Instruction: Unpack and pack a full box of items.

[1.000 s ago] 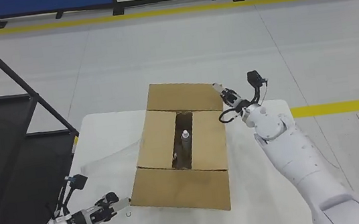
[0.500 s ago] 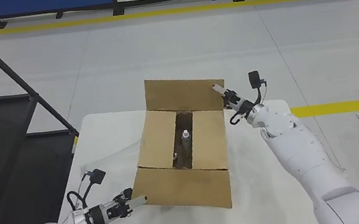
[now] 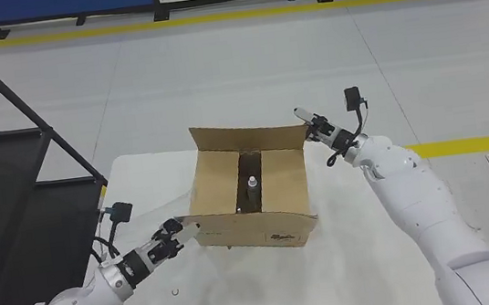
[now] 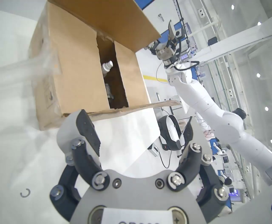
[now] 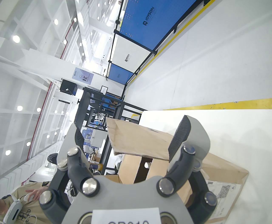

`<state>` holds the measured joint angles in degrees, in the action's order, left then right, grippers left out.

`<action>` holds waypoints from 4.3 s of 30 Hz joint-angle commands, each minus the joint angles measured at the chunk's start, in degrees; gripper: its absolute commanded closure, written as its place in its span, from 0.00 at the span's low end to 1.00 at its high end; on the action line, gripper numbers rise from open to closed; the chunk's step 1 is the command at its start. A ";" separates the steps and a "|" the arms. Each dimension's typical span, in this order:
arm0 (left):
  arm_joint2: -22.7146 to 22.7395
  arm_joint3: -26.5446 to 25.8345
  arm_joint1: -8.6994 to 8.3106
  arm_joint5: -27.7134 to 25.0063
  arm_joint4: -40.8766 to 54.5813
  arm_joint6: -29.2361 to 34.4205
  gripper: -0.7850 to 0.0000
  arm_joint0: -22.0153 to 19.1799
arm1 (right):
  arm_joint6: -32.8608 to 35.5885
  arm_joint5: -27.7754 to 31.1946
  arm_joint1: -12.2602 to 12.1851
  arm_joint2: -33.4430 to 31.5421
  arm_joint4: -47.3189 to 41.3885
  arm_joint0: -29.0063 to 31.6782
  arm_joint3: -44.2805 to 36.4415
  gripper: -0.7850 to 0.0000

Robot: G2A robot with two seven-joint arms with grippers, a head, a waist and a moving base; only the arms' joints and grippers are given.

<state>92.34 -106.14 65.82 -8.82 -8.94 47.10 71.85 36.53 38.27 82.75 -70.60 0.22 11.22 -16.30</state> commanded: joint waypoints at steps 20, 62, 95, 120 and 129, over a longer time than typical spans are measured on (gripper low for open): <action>-15.76 4.27 1.71 11.27 -17.96 -17.31 0.00 -10.62 | 17.29 -6.24 -3.14 0.46 2.76 4.32 -16.09 0.00; -10.80 6.48 3.77 19.34 -15.04 -30.94 0.00 -13.05 | 24.95 -29.20 -5.95 -0.44 -5.41 18.04 -35.67 0.00; -5.74 12.92 4.79 28.64 -7.22 -41.53 0.00 -2.50 | 23.09 -29.35 -6.87 0.20 -5.12 21.15 -39.88 0.00; -9.88 29.39 5.98 23.64 0.77 -32.07 0.00 -12.81 | 23.09 -29.57 -8.26 1.26 -3.81 22.91 -44.27 0.00; -9.01 34.47 6.77 22.35 10.84 -31.09 0.00 -16.42 | 22.88 -29.99 -8.66 1.50 -3.97 23.11 -45.09 0.00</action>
<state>83.15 -72.35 72.55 13.50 0.68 15.81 55.89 59.41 8.34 74.13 -69.13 -3.70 34.34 -61.33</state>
